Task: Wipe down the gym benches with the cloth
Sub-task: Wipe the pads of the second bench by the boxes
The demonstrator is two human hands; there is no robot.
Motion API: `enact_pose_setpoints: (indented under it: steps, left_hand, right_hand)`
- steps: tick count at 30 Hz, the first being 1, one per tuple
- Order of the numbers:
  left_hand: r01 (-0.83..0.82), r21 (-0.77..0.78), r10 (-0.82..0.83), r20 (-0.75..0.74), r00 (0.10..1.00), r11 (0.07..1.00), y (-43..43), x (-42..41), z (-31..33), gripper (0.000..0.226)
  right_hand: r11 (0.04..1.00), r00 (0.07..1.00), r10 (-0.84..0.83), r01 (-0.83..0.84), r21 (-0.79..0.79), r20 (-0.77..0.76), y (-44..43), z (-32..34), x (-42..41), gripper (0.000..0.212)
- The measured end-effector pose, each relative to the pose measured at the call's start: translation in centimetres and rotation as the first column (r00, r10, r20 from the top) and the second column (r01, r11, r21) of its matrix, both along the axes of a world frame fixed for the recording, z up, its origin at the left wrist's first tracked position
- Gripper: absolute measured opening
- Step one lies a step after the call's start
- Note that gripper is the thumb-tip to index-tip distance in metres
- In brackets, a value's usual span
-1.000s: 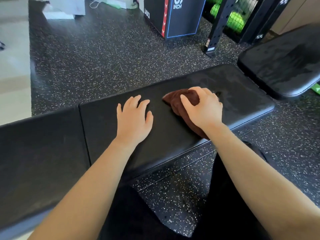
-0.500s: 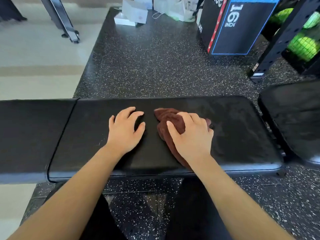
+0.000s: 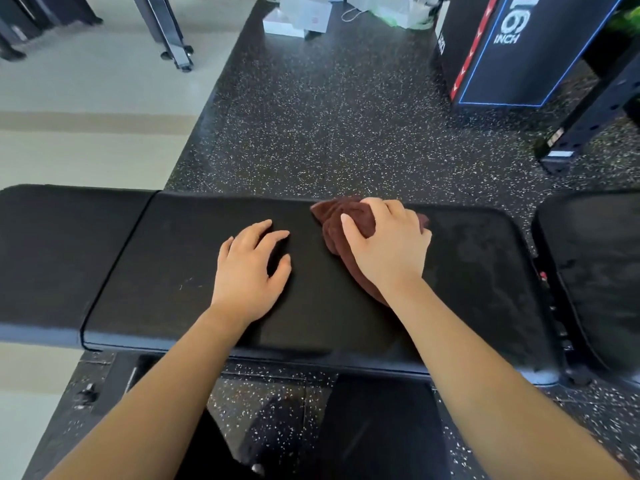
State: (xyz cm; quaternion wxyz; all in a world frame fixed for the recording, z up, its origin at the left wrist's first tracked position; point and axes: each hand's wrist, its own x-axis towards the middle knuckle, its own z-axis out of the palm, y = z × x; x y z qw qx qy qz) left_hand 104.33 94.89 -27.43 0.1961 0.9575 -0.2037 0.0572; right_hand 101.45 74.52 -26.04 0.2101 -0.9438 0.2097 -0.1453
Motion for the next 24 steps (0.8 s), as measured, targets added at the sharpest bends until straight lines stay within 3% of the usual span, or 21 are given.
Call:
enact_pose_setpoints:
  steps: [10, 18, 24]
  left_hand:
    - [0.029, -0.063, -0.026, 0.049, 0.998, 0.998, 0.0, 0.6, -0.6, 0.042]
    - [0.032, -0.06, -0.029, 0.058, 0.998, 0.998, 0.0, 0.6, -0.8, 0.041]
    - [0.11, -0.024, -0.109, 0.018, 0.994, 0.994, 0.8, 1.3, -0.4, 0.046]
  right_hand:
    - [0.998, 0.996, -0.056, 0.055, 0.013, 0.069, 2.0, 0.0, -5.4, 0.037]
    - [0.993, 0.993, -0.118, 0.118, 0.025, -0.012, 0.0, 0.4, 1.5, 0.037]
    - [0.994, 0.996, -0.095, 0.094, 0.06, -0.001, 0.6, 0.4, -1.0, 0.04]
